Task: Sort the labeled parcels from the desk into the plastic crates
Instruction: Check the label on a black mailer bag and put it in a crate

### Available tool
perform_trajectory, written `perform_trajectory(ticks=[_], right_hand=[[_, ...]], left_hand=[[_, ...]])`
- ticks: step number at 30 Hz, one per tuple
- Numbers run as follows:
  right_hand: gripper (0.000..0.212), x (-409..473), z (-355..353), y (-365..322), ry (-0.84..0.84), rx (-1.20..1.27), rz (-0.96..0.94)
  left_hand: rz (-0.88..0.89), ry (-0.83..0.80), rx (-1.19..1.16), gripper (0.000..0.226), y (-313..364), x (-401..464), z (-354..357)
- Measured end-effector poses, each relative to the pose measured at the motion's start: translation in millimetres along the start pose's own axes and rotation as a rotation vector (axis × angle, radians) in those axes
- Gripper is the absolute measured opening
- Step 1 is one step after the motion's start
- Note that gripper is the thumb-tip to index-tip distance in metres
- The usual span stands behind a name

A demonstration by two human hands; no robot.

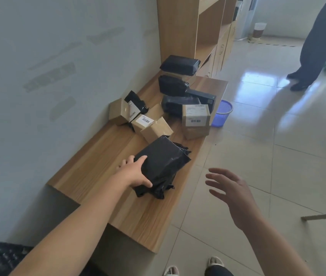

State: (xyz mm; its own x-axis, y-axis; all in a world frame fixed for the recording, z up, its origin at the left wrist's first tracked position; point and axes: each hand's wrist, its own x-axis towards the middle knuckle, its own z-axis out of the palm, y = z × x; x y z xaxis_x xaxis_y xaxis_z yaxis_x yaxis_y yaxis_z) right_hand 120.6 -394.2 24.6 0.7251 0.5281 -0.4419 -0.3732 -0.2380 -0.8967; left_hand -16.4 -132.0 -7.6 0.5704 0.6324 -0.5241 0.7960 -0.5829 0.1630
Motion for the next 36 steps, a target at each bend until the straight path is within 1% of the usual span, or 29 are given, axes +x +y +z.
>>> perform_trajectory(ticks=[6, 13, 16, 20, 23, 26, 30, 31, 33, 35, 36], right_hand=[[0.013, 74, 3, -28, -0.152, -0.061, 0.026], [0.013, 150, -13, -52, -0.371, -0.178, 0.038], [0.015, 175, -25, -58, -0.437, -0.208, 0.041], [0.015, 199, -36, -62, -0.504, -0.243, 0.053], [0.015, 207, -35, -62, -0.582, -0.262, 0.070], [0.016, 207, -27, -63, -0.647, -0.278, 0.079], [0.017, 202, -18, -64, -0.745, -0.301, 0.083], [0.017, 200, -16, -65, -0.767, -0.306, 0.081], [0.015, 198, -12, -65, -0.826, -0.316, 0.071], [0.015, 192, -6, -67, -0.905, -0.337, 0.055], [0.016, 189, -3, -67, -0.946, -0.352, 0.044]], left_hand=[[-0.047, 0.023, -0.018, 0.115, 5, 11, 2], [-0.170, 0.050, -0.159, 0.110, 14, 8, 6], [-0.211, 0.060, -0.245, 0.106, 25, 1, 9], [-0.241, 0.133, -0.424, 0.104, 41, -18, 19], [-0.264, 0.205, -0.625, 0.105, 51, -36, 31], [-0.281, 0.292, -0.874, 0.102, 62, -57, 43], [-0.328, 0.456, -1.291, 0.084, 85, -83, 62], [-0.310, 0.492, -1.415, 0.080, 91, -89, 67], [-0.181, 0.528, -1.677, 0.080, 101, -98, 80], [0.007, 0.531, -1.948, 0.087, 112, -105, 91], [0.059, 0.541, -2.057, 0.092, 117, -107, 97]])
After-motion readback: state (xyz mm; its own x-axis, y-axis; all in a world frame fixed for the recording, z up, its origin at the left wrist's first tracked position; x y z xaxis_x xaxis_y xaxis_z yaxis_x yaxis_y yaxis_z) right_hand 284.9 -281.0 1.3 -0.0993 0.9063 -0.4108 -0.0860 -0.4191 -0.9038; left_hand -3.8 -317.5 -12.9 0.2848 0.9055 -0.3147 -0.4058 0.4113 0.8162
